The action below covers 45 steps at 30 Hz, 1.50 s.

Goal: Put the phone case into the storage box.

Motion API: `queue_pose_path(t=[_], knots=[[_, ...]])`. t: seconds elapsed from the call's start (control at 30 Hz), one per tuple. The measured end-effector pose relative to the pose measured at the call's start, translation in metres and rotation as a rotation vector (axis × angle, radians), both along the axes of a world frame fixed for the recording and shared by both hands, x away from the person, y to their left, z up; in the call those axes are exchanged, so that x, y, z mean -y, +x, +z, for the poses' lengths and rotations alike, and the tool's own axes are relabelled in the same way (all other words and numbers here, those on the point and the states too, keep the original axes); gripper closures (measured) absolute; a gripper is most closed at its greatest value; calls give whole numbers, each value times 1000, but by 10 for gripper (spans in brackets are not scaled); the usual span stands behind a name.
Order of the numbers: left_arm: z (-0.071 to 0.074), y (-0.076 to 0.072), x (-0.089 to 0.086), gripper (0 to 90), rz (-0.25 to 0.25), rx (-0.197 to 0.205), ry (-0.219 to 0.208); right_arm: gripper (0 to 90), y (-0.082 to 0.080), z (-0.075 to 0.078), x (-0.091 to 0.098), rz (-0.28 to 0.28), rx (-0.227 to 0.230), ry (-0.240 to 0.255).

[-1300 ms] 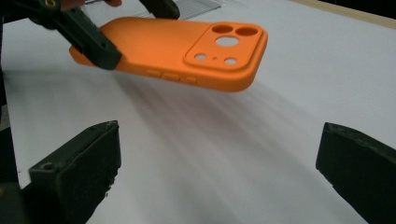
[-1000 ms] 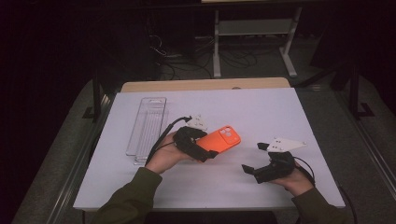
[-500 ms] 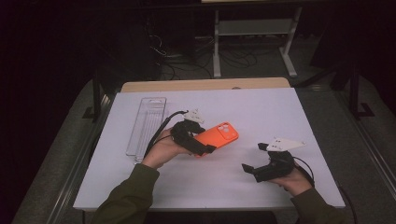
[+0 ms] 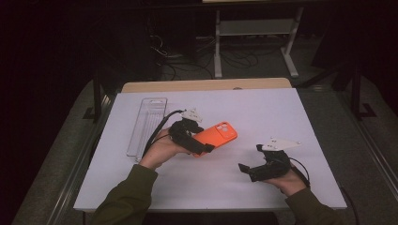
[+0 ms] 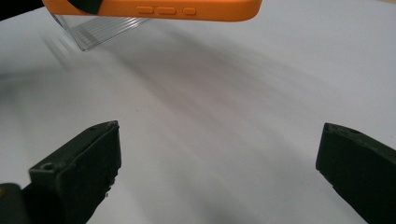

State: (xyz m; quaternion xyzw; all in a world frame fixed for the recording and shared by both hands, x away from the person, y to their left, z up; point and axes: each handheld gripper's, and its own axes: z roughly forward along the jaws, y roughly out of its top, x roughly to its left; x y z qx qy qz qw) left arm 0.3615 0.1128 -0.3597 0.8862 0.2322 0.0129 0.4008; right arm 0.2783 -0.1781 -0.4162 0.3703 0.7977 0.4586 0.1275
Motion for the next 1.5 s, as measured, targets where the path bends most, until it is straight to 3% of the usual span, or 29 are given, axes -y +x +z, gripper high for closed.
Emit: queue_pose_path(t=[0.13, 0.7, 0.8, 0.87, 1.0, 1.27, 1.5], knots=[[1, 1, -2, 162, 8, -7, 2, 0, 1, 0, -3, -3, 2, -14], [4, 1, -5, 163, 18, -4, -7, 0, 27, 2, -18, -26, 9, 21], [4, 0, -5, 163, 22, -8, -6, 0, 31, 2, -21, -27, 18, 27], [5, 2, -6, 162, 17, 10, 1, 0, 34, 3, -23, -26, 26, 32], [5, 1, -6, 162, 25, -2, -6, 0, 38, 2, -27, -22, 32, 34], [5, 1, -6, 163, 16, 10, 0, 0, 48, -3, -37, -10, 52, 17], [4, 2, -6, 163, 11, 0, 4, 0, 55, -5, -42, -15, 63, 40]])
